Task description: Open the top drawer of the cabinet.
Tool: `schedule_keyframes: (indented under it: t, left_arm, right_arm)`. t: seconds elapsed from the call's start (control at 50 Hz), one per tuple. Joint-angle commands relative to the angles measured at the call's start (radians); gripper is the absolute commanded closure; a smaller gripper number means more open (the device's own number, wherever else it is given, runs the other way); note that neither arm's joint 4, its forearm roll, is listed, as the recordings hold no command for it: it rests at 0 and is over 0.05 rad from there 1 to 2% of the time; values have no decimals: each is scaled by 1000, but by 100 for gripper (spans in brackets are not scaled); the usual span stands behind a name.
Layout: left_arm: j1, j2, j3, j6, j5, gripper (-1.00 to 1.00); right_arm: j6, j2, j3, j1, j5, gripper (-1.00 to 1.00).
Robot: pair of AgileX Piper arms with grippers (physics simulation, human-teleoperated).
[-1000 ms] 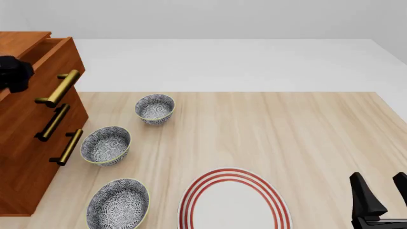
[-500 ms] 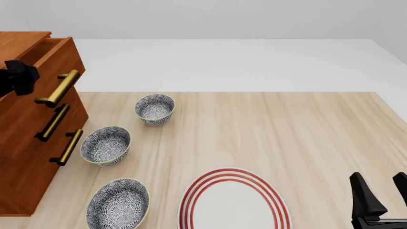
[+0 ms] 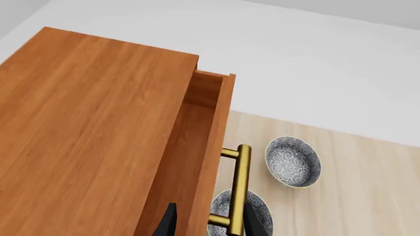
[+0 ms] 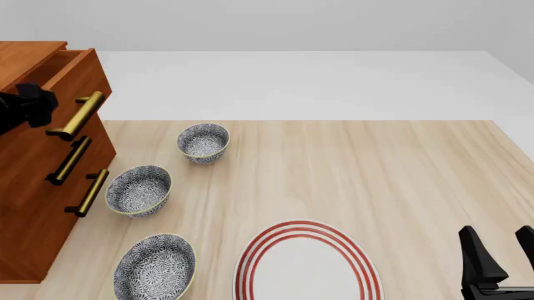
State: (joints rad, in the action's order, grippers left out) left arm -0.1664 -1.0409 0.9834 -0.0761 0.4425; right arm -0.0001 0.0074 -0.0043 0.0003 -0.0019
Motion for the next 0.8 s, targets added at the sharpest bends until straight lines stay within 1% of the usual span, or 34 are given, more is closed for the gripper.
schedule_keyframes:
  t: [0.02, 0.28, 0.8]
  left_arm:
    - [-3, -20, -7, 3, -12, -100]
    - [1, -29, -12, 7, -14, -100]
    - [1, -77, -24, -9, -43, -100]
  right_arm:
    - [0, 0, 0, 0, 0, -100]
    - [0, 0, 0, 0, 0, -100]
    - [0, 0, 0, 0, 0, -100]
